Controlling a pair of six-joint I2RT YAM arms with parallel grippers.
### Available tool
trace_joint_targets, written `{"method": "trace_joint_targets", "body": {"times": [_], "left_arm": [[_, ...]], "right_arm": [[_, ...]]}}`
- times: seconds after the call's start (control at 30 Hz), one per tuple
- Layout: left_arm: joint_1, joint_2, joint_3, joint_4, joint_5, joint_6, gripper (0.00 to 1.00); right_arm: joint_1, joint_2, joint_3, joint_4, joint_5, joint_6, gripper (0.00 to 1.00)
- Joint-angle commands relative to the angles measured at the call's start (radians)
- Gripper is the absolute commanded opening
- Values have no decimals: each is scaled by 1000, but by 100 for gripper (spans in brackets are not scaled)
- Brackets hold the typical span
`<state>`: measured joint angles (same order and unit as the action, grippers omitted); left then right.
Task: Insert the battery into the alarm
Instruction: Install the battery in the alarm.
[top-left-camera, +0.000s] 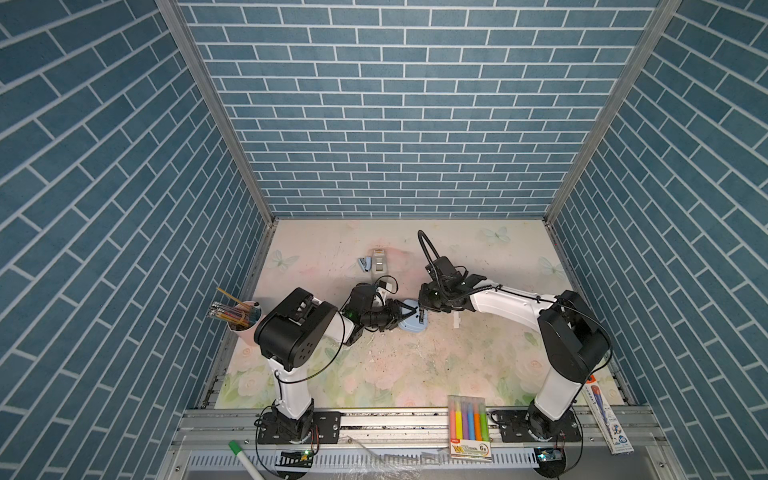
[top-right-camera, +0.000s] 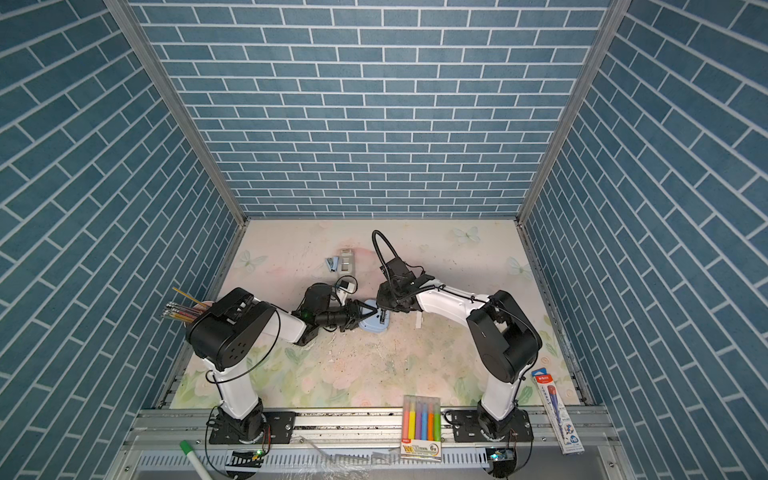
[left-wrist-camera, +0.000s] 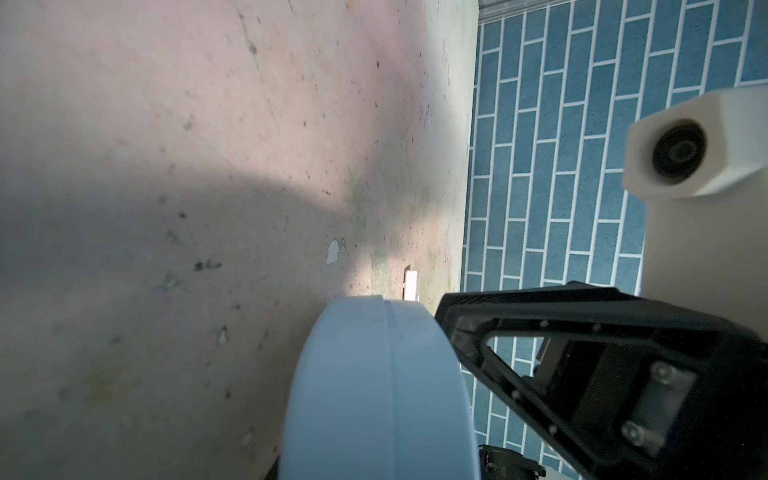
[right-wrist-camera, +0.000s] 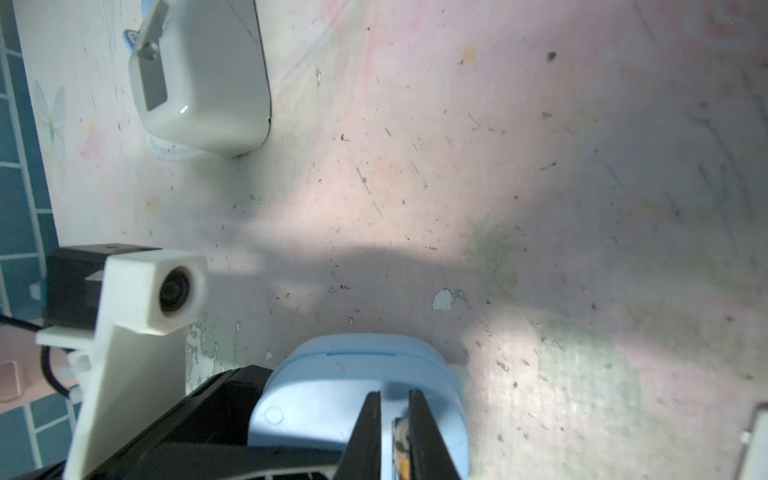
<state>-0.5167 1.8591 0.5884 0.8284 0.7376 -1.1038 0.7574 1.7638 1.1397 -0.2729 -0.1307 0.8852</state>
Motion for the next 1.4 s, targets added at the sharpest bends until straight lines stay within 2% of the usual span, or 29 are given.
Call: {"method": "trace_joint_targets", "body": {"times": [0.0,0.1,0.27,0.37,0.9,1.2,1.37], "left_arm": [[3,29,-22,-66,-38,12,1],[2,30,-21,-64,-38,12,1],[3,31,-24,-60,-36,11,1],[3,31,-22,-60,-37,10,1],[3,33,-23,-55,-37,10,1],[4,33,-22,-55,-38,10,1],[6,31,-25,-57,-41,10,1]], "right_arm": [[2,1,36,-74,29,-2,23],[-11,-14,40,-95,37,1,26],[-19,-45,23,-85,37,4,25],[-20,-36,22,-86,34,12,21],[-7,-10,-30,-25,0,72,12],[38,-16,-79,-13,12,114,11],[70,-21,-132,-18,21,164,7]]}}
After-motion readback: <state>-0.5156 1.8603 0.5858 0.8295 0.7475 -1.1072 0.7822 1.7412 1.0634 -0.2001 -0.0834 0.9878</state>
